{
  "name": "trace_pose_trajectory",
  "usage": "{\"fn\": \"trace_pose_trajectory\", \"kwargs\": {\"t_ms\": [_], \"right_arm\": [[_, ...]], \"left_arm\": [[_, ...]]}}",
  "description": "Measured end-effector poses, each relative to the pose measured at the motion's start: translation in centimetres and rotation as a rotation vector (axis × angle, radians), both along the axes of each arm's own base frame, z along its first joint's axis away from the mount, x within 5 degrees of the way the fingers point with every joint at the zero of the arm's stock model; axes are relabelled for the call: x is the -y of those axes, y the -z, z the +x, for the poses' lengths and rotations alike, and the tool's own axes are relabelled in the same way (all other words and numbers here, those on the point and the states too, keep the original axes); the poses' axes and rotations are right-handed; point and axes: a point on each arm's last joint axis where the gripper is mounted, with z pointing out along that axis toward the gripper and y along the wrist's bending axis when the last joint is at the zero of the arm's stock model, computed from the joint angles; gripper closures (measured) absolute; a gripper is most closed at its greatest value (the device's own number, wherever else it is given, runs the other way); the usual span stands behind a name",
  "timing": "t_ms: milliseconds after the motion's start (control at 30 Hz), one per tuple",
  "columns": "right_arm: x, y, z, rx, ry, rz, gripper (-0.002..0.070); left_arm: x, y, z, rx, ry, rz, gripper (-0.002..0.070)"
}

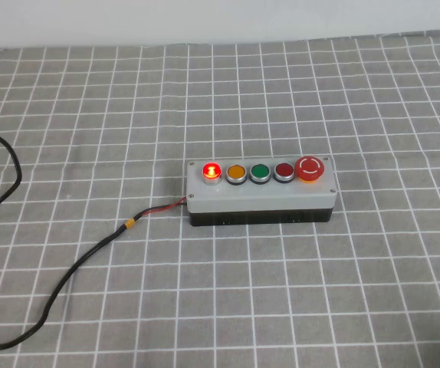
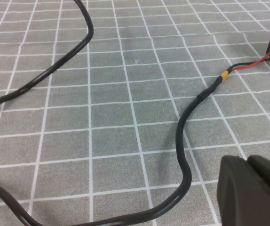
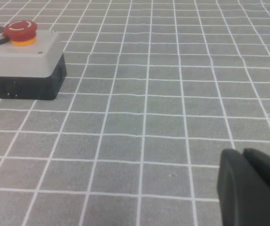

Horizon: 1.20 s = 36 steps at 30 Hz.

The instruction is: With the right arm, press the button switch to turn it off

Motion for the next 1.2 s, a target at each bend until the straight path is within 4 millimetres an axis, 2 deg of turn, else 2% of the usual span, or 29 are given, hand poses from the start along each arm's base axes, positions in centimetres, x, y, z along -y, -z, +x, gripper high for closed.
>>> {"fn": "trace_pose_trajectory", "kwargs": {"t_ms": [167, 533, 1100, 1200], "right_arm": [[-0.2, -0.2, 0.0, 0.016, -0.001, 0.066, 0.0693], [0.0, -2.5, 0.3, 0.221, 0.063, 0.523, 0.0693], [0.0, -2.6, 0.3, 0.217, 0.072, 0.616, 0.0693], [-0.7, -3.7, 0.1, 0.148, 0.01, 0.606, 0.0693]], "left_arm": [[0.0, 0.0, 0.0, 0.0, 0.0, 0.0, 0.0678], [0.0, 0.0, 0.0, 0.0, 0.0, 0.0, 0.0678], [0.0, 0.0, 0.0, 0.0, 0.0, 0.0, 0.0678], [0.0, 0.0, 0.0, 0.0, 0.0, 0.0, 0.0678]]}}
